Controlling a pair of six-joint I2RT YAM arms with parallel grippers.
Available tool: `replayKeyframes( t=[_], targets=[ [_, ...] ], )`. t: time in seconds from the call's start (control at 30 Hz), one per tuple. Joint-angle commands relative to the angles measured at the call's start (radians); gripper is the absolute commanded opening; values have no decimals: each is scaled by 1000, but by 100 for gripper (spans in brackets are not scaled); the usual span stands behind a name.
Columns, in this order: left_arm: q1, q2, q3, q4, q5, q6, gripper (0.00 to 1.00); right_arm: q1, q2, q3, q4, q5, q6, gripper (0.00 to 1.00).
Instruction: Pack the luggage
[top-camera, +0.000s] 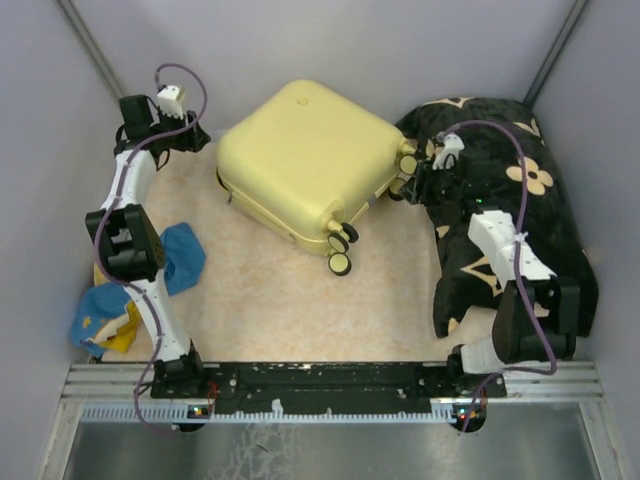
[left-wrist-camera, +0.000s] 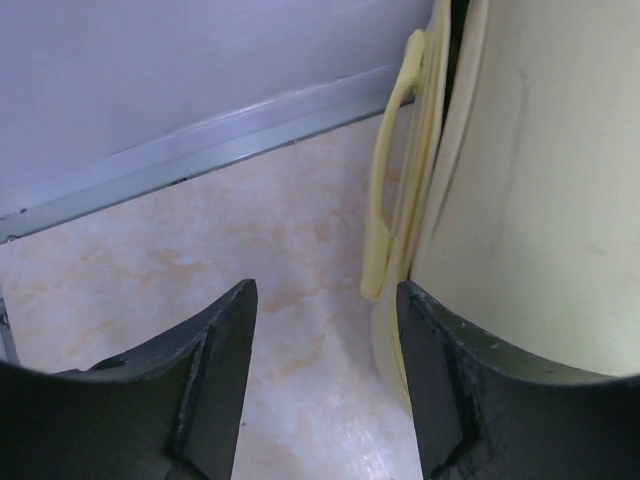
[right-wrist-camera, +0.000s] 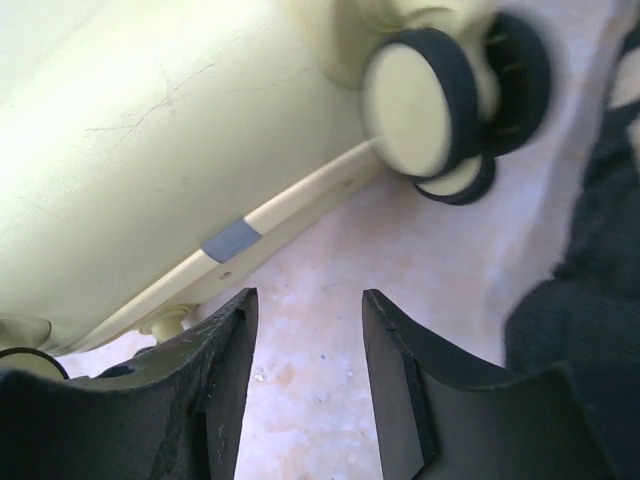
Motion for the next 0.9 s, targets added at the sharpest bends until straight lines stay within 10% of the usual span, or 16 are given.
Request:
replayKeyframes(
  t=[0.0, 0.17, 0.73, 0.87],
  targets=[
    [-12, 104, 141, -75, -10, 81, 63, 62, 84, 37, 101, 5, 8, 45],
    [-31, 127, 119, -167, 110, 209, 56, 78, 219, 146, 116, 18, -13, 44],
    [-86, -479, -663, -243, 367, 525, 48, 174, 647, 664, 181, -121, -89, 54],
    [-9, -547, -648, -205, 316, 361, 49, 164, 676, 717, 137, -88, -97, 58]
  ],
)
